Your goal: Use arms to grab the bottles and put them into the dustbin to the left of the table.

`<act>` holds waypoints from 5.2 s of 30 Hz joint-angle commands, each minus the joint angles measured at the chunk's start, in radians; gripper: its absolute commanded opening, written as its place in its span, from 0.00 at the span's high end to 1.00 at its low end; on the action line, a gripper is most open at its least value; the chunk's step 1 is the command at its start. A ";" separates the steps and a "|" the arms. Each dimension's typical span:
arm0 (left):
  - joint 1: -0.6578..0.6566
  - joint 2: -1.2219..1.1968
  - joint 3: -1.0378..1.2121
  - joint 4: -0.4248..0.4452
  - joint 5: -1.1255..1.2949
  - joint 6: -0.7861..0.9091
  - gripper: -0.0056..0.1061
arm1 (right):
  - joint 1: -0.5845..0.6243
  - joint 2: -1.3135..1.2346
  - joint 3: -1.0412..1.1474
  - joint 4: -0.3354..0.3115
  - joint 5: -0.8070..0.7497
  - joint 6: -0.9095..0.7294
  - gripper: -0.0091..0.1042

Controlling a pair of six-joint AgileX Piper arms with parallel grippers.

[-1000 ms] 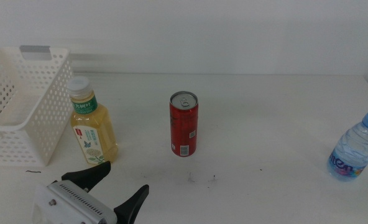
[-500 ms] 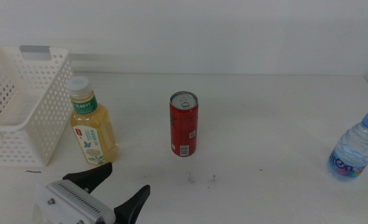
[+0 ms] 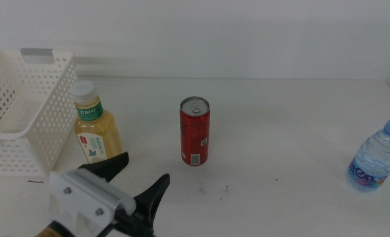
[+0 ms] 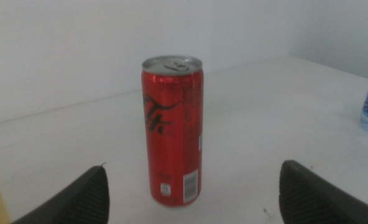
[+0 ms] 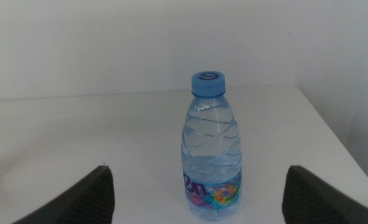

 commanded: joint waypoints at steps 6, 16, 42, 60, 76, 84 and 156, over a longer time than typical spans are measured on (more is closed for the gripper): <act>-0.001 0.085 -0.079 -0.013 0.005 0.003 0.11 | -0.008 -0.005 0.003 -0.007 -0.008 -0.006 0.17; 0.013 0.218 -0.196 0.005 -0.011 -0.002 0.11 | -0.008 -0.005 0.003 -0.007 -0.008 -0.006 0.17; 0.147 0.570 -0.554 0.192 0.004 -0.106 0.11 | -0.008 -0.005 0.003 -0.007 -0.008 -0.006 0.17; 0.147 0.702 -0.701 0.180 0.029 -0.106 0.11 | -0.008 -0.005 0.003 -0.007 -0.008 -0.006 0.17; 0.149 0.702 -0.701 0.195 0.029 -0.051 0.50 | -0.008 -0.005 0.003 -0.007 -0.008 -0.006 0.17; 0.149 0.666 -0.699 0.228 0.010 -0.051 0.64 | -0.008 -0.005 0.003 -0.007 -0.008 -0.006 0.17; 0.857 -0.127 -1.313 -0.258 2.256 0.420 0.64 | -0.008 -0.005 0.003 -0.007 -0.008 -0.006 0.17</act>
